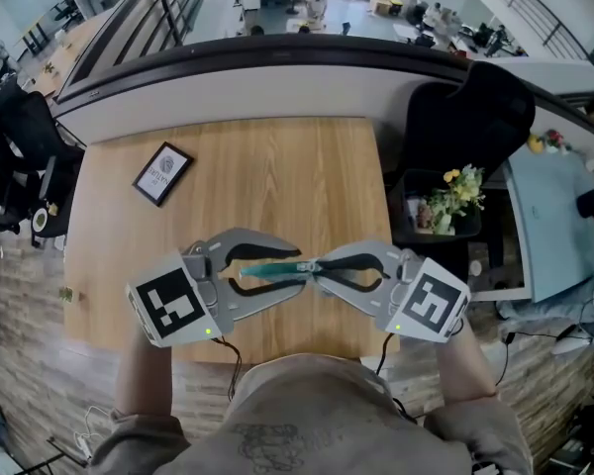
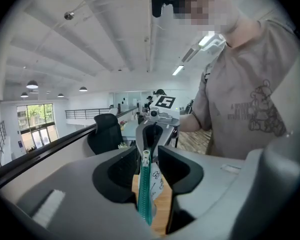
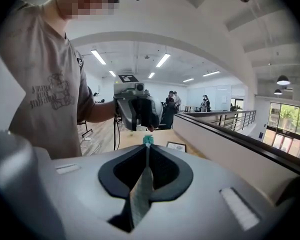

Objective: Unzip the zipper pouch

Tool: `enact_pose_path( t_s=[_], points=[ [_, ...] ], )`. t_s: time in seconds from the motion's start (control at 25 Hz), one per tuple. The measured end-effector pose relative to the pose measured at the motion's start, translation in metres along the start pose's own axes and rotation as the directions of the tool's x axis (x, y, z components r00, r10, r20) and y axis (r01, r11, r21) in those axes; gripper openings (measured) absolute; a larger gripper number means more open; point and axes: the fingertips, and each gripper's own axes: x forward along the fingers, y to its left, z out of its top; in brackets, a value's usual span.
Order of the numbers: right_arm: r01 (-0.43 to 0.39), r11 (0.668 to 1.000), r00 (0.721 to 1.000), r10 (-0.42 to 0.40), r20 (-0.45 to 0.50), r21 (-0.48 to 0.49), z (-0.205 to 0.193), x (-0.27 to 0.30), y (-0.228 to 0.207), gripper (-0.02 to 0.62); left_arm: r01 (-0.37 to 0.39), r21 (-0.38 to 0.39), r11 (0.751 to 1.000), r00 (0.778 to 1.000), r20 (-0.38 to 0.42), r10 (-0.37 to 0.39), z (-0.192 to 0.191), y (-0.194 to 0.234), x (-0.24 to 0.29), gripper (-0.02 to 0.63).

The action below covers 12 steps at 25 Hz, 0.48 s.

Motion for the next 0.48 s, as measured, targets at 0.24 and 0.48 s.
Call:
enact_pose_path(
  t_s=[0.24,0.48],
  points=[
    [-0.016,1.000,1.000,0.015,-0.011,-0.026,-0.001,0.004,0.008,0.031,0.068,0.078,0.995,0.994,-0.091,-0.060,-0.011,-0.010,0.019,0.132],
    [-0.001,1.000,1.000,0.001,-0.026,-0.019,-0.008,0.005,0.007,0.031,0.043,0.062,0.997,0.994,-0.103,-0.036,-0.018,-0.006,0.023,0.069]
  ],
)
